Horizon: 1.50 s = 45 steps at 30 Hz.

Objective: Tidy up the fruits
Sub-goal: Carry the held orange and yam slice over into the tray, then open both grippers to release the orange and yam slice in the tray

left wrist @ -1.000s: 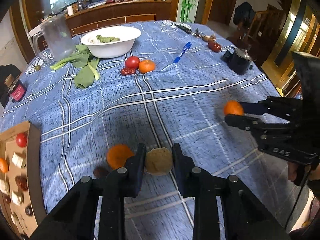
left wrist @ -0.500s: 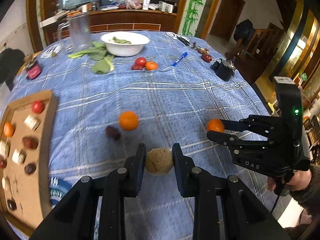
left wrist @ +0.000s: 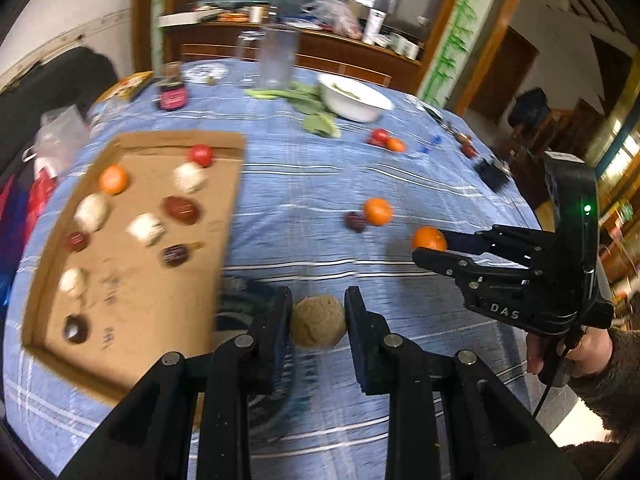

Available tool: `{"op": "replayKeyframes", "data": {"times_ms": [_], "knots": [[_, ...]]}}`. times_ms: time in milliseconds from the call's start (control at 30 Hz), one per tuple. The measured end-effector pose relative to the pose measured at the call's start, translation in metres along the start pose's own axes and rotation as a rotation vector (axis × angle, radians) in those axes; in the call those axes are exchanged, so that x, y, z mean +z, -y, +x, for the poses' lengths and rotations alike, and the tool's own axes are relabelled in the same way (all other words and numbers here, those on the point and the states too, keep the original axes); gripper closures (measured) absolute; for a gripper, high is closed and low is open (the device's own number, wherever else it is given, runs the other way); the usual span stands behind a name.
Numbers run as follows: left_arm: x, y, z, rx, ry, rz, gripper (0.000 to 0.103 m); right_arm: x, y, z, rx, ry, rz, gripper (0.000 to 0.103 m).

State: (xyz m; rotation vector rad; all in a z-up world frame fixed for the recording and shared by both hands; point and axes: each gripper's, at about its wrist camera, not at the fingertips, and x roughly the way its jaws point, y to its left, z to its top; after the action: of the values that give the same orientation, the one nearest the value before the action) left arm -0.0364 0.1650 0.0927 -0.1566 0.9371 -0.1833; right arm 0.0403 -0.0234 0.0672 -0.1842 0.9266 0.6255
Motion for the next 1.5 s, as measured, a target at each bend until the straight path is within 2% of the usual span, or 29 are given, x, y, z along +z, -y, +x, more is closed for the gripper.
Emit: {"op": "replayKeyframes", "data": {"times_ms": [333,533,700,1033,1300,1500], "knots": [[-0.017,-0.082,-0.034,0.109,0.036,-0.133,0.077,0.048,-0.08,0.027,0.105,0.009,-0.138,0.066],[-0.026,-0.119,-0.034,0.157,0.024,-0.183,0.077,0.068,-0.123,0.045,0.15,0.005,-0.222,0.066],[-0.033,-0.141,-0.026,0.166,0.003,-0.22,0.077,0.076,-0.149,0.064,0.193,-0.018,-0.255,0.066],[-0.032,-0.157,-0.004,0.154,-0.027,-0.237,0.077,0.068,-0.177,0.097,0.217,-0.087,-0.308,0.066],[-0.029,-0.158,0.012,0.164,-0.052,-0.209,0.077,0.068,-0.172,0.114,0.201,-0.116,-0.301,0.066],[-0.029,-0.157,0.021,0.19,-0.079,-0.18,0.077,0.069,-0.177,0.119,0.161,-0.107,-0.354,0.066]]}}
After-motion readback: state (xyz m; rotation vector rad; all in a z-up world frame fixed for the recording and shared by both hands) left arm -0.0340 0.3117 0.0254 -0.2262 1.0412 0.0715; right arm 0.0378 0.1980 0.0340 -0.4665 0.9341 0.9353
